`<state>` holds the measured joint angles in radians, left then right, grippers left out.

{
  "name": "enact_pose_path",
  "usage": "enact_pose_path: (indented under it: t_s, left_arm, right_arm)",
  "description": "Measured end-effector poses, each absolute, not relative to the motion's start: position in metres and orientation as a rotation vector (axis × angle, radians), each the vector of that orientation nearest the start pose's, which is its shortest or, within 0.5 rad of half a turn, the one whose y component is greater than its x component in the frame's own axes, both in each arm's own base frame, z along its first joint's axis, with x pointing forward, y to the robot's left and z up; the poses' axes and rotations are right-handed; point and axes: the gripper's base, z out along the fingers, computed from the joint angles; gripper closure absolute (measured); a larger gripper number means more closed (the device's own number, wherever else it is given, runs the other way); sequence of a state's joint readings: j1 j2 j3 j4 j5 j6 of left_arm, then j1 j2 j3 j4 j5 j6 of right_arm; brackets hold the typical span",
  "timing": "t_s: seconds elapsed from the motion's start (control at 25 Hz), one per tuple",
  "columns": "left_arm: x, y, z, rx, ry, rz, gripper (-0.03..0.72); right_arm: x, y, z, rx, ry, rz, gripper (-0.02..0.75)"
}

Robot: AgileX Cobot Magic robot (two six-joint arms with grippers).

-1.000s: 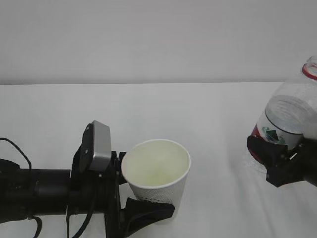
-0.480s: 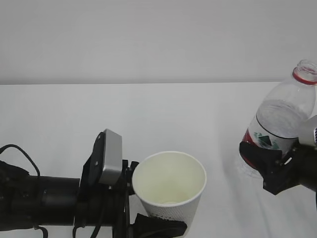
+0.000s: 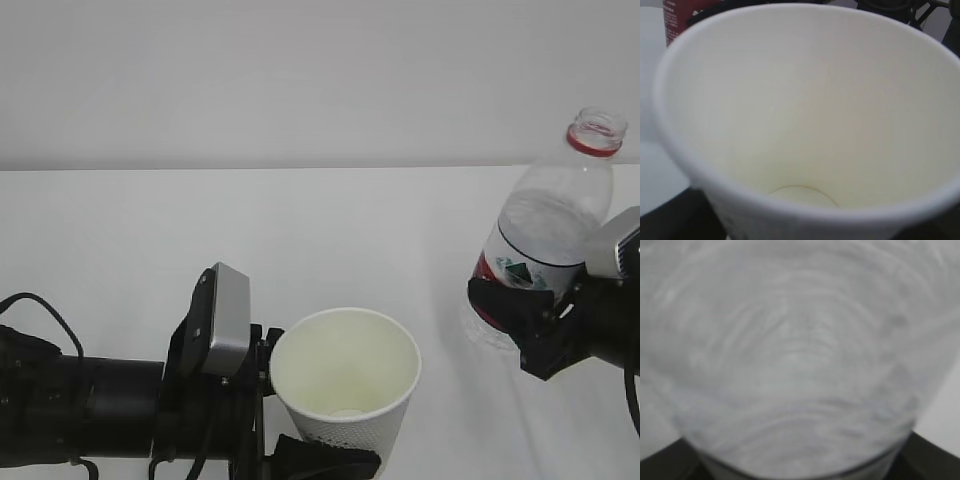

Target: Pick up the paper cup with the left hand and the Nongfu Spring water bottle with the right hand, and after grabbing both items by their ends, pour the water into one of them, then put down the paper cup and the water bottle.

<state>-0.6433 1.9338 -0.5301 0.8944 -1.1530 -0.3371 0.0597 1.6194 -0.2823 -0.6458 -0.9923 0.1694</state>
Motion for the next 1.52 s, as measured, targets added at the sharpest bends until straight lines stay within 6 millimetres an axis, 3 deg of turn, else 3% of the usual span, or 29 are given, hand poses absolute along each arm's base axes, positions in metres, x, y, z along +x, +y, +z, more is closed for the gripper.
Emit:
enact_pose_path:
  t_s: [0.96,1.52]
  left_arm:
    - [0.185,-0.22,0.113,1.224,1.55,-1.101,0.097]
    - [0.185,-0.22,0.113,1.224,1.55,-1.101,0.097]
  right_arm:
    - [0.257,0.073,0.167,-0.816,1.718,0.424,0.253]
    - [0.266,0.116,0.185,-1.007,1.615,0.442,0.253]
